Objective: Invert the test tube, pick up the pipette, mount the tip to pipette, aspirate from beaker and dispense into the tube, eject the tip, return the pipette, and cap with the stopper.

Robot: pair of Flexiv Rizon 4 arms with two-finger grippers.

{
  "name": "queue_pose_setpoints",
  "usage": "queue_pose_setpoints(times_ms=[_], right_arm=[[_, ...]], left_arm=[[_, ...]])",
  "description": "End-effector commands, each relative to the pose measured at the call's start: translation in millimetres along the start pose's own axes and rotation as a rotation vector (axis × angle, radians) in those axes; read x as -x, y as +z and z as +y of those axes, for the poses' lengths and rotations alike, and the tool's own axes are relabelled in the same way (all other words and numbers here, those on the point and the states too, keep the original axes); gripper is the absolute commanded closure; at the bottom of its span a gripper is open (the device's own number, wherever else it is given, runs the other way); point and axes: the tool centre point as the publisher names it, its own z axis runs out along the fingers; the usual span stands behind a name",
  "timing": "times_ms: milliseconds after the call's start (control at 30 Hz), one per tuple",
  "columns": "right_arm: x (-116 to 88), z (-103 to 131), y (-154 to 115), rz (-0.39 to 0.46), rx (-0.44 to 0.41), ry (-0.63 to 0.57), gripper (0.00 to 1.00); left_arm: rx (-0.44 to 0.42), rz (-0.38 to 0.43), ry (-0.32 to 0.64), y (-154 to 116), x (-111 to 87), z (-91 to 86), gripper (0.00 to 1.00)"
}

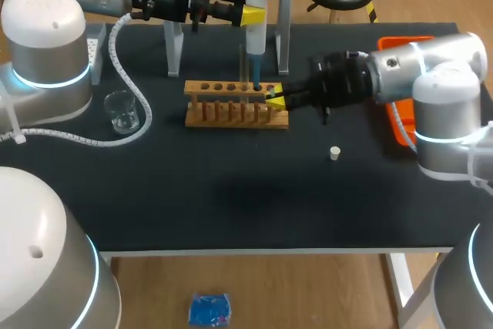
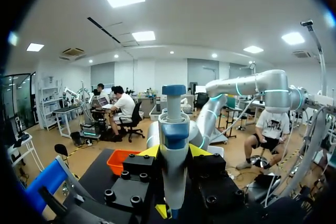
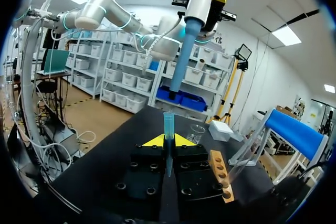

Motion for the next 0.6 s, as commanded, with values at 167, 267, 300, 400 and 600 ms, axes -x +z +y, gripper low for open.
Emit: queue_pose_setpoints(times_ms=[167,267,300,400,600], right_arm=[[7.4,-2.5,13.5,0.016,0.002,0.007,1.0],[7.2,-3.0,17.0,0.021,0.005,0.009,1.0],[7.4,-3.4,17.8,0.022,0.005,0.01,1.0],[7.8,-1.4,20.6,0.026,0.007,0.009,1.0],[8.6,0.4,25.2,0.032,0.014,0.004,1.0]], left_arm=[[0.002,0.004,0.0,-0.4,1.1,-0.4,1.0],[0.002,0.004,0.0,-0.4,1.1,-0.4,1.0],[0.002,0.004,0.0,-0.4,1.1,-0.4,1.0],[0.002,0.004,0.0,-0.4,1.1,-0.4,1.0],[0.002,0.004,0.0,-0.4,1.1,-0.4,1.0]])
